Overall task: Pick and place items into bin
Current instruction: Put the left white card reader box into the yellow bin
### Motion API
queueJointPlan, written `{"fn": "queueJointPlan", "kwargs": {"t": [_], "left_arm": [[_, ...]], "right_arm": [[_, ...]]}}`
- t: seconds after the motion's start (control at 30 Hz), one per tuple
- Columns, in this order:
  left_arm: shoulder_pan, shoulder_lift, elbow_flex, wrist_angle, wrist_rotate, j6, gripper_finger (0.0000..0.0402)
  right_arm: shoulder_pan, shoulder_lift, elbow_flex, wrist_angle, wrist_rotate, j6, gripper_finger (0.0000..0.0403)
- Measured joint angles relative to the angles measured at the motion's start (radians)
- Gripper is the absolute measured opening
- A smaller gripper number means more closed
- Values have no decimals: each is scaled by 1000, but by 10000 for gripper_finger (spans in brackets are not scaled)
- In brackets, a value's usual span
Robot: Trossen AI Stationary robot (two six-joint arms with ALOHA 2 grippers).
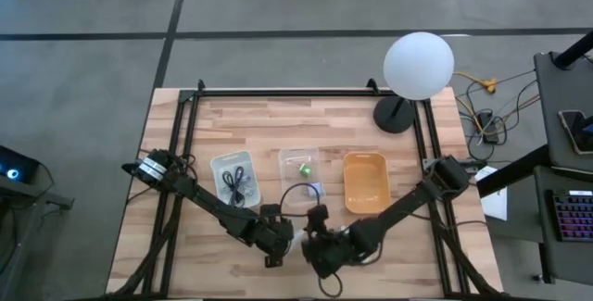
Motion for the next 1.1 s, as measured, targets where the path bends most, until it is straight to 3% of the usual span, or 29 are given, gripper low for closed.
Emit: {"fn": "queueJointPlan", "kwargs": {"t": [0.47,0.67,1.1], "left_arm": [[0,0,-1,1,-8,-5,0],[0,0,0,1,-8,-5,0],[0,-22,4,-8,-7,-5,0]], "right_arm": [[-58,46,-2,23,-190,-214,187],[-57,71,-3,32,-201,-232,181],[-46,68,29,-13,-180,-223,38]]}}
